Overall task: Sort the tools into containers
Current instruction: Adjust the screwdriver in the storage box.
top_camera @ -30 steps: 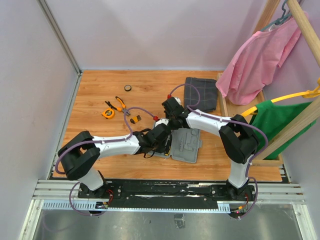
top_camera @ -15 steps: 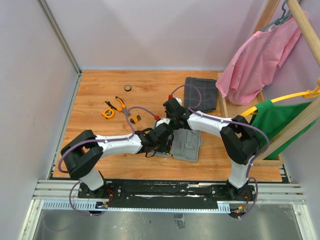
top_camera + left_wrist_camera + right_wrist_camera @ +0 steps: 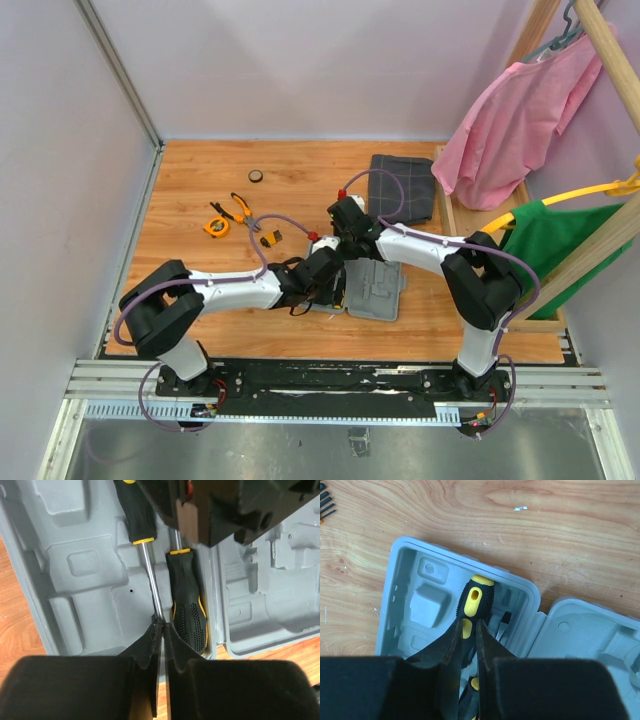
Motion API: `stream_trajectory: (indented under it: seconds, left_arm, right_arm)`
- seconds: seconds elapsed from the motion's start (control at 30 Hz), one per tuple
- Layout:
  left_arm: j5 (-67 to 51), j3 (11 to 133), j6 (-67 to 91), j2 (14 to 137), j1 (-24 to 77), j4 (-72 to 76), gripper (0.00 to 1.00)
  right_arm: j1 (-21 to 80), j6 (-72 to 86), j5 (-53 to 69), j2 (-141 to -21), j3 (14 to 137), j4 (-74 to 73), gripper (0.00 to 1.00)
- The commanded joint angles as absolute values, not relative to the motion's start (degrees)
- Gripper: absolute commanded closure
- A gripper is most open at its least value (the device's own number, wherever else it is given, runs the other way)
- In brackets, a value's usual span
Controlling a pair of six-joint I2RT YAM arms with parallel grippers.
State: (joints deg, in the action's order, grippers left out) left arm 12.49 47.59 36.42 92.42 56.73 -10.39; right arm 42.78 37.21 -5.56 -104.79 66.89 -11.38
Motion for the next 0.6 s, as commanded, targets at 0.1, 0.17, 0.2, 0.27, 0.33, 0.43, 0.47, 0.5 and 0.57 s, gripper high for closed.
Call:
stream_trajectory:
  seconds: [0.1,0.17,0.2,0.27,0.33,0.43,0.47,0.5,0.57]
  left_arm:
    - [10.39,46.93,36.31,89.90,58.47,-20.59,0.82]
    - [11.40,48.85,36.09,87.97,58.48,-20.59,0.78]
    - [11.69,49.80,35.98,86.79,58.46,-20.32,0.76]
    - [12.20,50.65,35.79,84.31,58.45,-19.79,0.73]
    - [13.14,50.84,35.73,81.47,58.40,-19.47,0.71]
    - [14.92,50.16,35.98,77.15,57.83,-19.53,0.68]
    - [15.08,49.63,36.22,75.32,57.30,-19.59,0.68]
    - [15.20,49.05,36.38,74.42,56.69,-19.53,0.68]
    - [15.28,47.38,36.64,71.24,55.03,-19.22,0.67]
  right_arm:
    - [43.76,35.20,-5.26,-108.87,63.54,-22.88,0.88]
    - [43.73,35.09,-5.51,-108.69,63.85,-23.20,0.88]
    - [43.70,35.07,-5.61,-108.53,63.96,-23.31,0.88]
    - [43.74,34.91,-5.83,-108.10,64.21,-23.50,0.87]
    - [43.70,34.56,-6.09,-107.56,64.40,-23.59,0.87]
    - [43.88,33.76,-6.20,-106.66,64.76,-23.52,0.86]
    - [43.90,33.26,-5.97,-106.35,64.77,-23.22,0.86]
    - [44.02,32.79,-5.80,-106.06,64.90,-22.90,0.86]
    - [44.27,31.58,-5.22,-105.59,65.30,-22.59,0.86]
